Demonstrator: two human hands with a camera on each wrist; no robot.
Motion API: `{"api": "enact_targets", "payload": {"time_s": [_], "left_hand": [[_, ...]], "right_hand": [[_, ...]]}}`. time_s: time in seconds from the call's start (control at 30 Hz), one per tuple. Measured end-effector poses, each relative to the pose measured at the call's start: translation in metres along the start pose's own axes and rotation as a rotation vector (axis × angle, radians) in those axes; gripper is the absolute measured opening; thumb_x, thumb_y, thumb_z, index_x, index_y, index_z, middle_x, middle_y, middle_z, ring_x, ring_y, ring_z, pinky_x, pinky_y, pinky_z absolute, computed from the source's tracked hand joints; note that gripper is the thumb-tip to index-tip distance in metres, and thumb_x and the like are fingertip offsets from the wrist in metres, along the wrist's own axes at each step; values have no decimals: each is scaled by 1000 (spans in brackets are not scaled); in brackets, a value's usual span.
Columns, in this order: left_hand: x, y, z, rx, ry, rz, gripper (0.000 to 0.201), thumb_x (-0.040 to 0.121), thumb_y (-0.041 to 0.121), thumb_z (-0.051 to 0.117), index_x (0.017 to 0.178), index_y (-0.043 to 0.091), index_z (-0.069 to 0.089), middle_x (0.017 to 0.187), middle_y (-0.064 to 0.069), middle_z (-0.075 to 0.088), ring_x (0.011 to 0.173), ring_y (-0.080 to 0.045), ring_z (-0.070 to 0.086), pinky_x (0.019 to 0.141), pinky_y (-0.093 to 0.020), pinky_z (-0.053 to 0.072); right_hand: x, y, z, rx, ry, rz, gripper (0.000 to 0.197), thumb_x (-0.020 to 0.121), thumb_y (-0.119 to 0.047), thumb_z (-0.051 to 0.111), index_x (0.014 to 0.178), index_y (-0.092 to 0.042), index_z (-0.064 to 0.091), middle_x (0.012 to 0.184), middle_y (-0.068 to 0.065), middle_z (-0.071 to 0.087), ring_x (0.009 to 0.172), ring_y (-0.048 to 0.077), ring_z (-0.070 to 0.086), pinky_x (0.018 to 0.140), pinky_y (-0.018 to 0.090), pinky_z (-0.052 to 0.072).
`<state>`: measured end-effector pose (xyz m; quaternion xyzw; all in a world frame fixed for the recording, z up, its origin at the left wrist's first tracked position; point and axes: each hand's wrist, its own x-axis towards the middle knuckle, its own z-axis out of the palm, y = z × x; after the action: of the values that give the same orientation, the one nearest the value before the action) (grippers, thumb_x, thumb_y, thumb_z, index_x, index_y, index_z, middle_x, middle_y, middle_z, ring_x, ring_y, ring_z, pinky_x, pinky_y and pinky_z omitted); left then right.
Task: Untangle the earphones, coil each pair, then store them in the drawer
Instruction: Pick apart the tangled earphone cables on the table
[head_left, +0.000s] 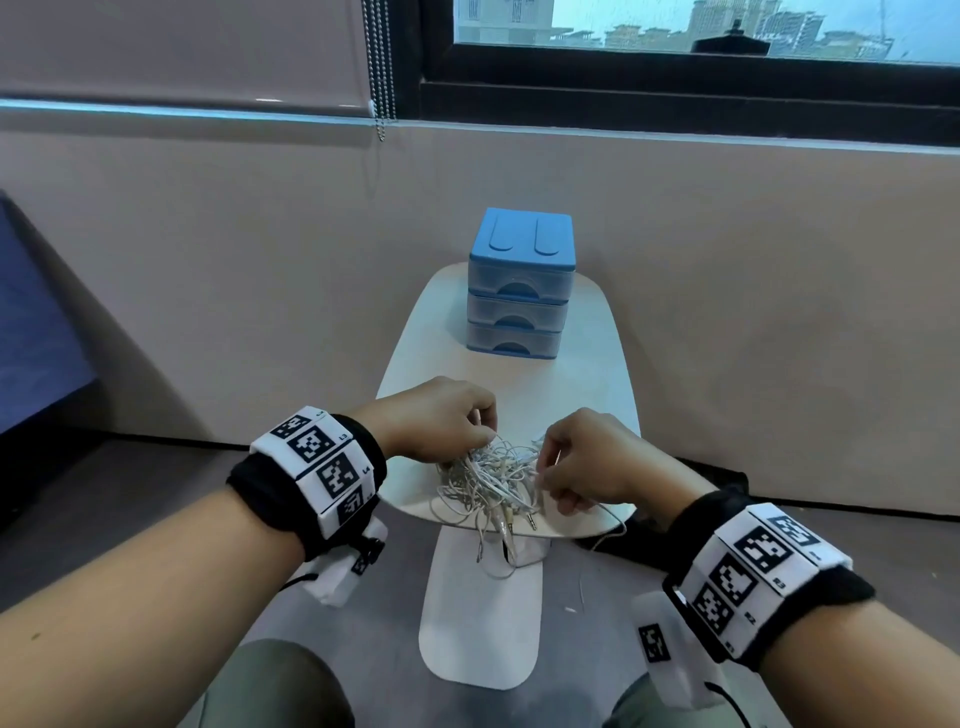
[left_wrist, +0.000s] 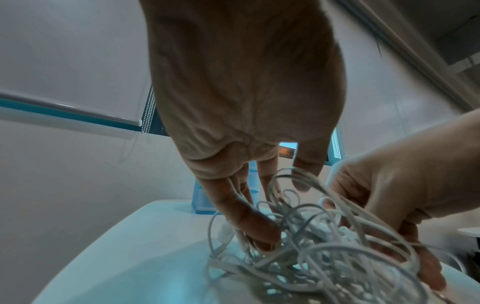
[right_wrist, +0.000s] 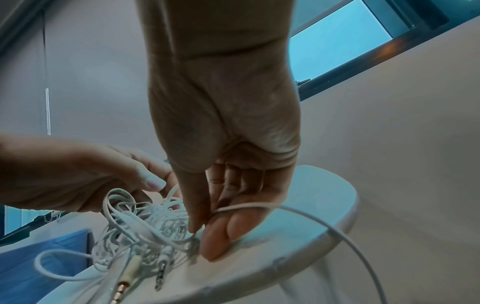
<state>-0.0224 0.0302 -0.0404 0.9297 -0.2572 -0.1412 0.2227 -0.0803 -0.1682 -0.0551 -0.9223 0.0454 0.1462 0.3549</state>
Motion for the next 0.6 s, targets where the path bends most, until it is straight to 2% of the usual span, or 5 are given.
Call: {"api": "enact_targets", "payload": {"time_s": [0.13, 0.27, 0.37, 0.47, 0.6], "left_hand": [[4, 1, 2, 42, -18, 2, 19, 102, 26, 52, 108, 21, 70, 102, 5, 64, 83, -9, 59, 67, -23, 43], [10, 5, 3, 83, -67, -9, 29, 104, 23, 45, 116, 22, 72, 94, 8, 59, 84, -11, 57, 69, -24, 41], [12, 9, 1, 132, -101, -25, 33, 104, 23, 43, 118, 20, 73, 96, 4, 62, 92, -18, 59, 79, -27, 46], [16, 14, -3, 201, -101, -49, 32, 103, 29, 45, 113, 20, 74, 112, -3, 69, 102, -26, 63, 94, -38, 53], [22, 21, -6, 345, -81, -43, 21, 96, 21, 55, 99, 22, 76, 105, 0, 70, 90, -25, 66, 80, -36, 58]], "right_hand": [[-1, 2, -5, 45, 28, 3, 20, 82, 12, 57, 91, -4, 65, 85, 21, 72, 59, 23, 75, 58, 33, 61], [2, 1, 8, 103, 61, -11, 32, 69, 14, 73, 88, -9, 61, 87, 26, 71, 65, 39, 75, 61, 47, 64], [7, -1, 15, 164, 121, -19, 35, 66, 14, 76, 88, -7, 60, 82, 27, 72, 62, 43, 73, 59, 58, 62], [11, 2, 15, 239, 106, -7, 29, 74, 12, 77, 90, -3, 57, 77, 25, 69, 55, 38, 71, 48, 41, 59], [12, 10, 17, 399, 9, 16, 28, 86, 5, 73, 96, -6, 50, 70, 23, 66, 54, 32, 68, 46, 33, 51]]}}
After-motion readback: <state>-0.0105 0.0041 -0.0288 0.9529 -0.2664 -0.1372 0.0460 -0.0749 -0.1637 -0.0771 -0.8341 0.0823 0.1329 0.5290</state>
